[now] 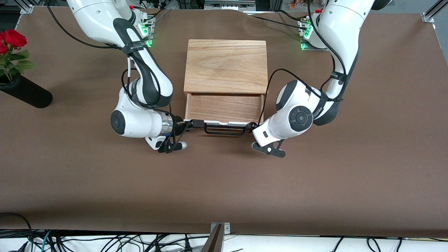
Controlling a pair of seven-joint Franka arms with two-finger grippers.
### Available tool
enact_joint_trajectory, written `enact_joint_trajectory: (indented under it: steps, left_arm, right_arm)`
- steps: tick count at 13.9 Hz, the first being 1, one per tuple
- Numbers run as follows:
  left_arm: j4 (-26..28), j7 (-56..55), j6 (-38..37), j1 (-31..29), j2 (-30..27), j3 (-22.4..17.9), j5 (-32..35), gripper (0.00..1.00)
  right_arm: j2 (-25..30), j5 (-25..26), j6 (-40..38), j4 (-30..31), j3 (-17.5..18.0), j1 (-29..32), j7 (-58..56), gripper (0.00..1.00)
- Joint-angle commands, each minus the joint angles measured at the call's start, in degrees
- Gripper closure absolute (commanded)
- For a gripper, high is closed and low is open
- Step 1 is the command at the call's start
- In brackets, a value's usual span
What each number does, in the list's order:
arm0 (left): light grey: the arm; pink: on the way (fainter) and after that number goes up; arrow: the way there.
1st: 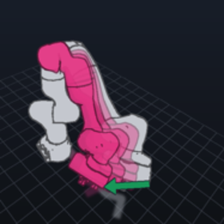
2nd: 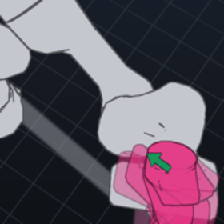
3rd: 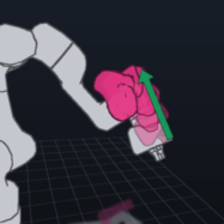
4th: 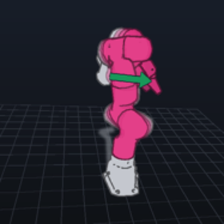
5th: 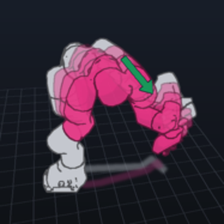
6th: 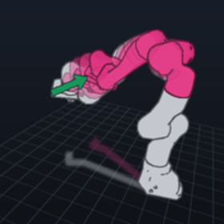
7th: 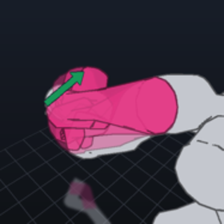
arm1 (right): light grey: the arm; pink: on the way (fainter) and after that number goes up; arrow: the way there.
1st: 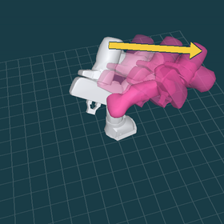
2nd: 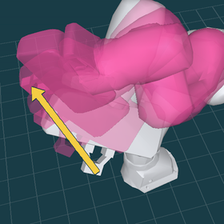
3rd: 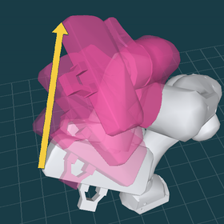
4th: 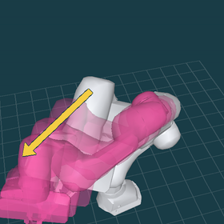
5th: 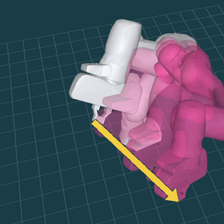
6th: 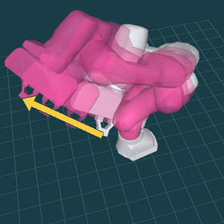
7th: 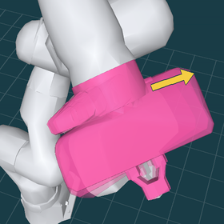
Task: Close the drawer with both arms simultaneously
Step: 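Lower both grippers against the white drawer front beside the handle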
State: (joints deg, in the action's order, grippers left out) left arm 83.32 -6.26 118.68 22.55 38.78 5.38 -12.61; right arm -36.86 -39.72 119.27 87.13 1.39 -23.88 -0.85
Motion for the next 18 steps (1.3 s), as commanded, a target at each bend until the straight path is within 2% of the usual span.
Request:
enact_joint_trajectory:
  steps: [1,9,18]
  left_arm:
    - [0.53,0.37,-1.78,1.18,0.07,-0.28,-1.63,0.0]
    - [1.76,0.37,-4.07,1.01,-0.46,-0.28,-1.63,0.0]
    - [1.67,-0.59,-9.87,1.1,-0.72,-0.2,-1.63,0.0]
  right_arm:
    - [0.3,-0.19,-0.36,1.11,0.02,-0.38,-0.29,0.0]
    - [0.3,-0.27,-0.62,1.55,0.11,-1.7,-0.03,0.0]
    - [0.74,-0.27,-4.75,4.8,0.02,-3.81,2.42,0.0]
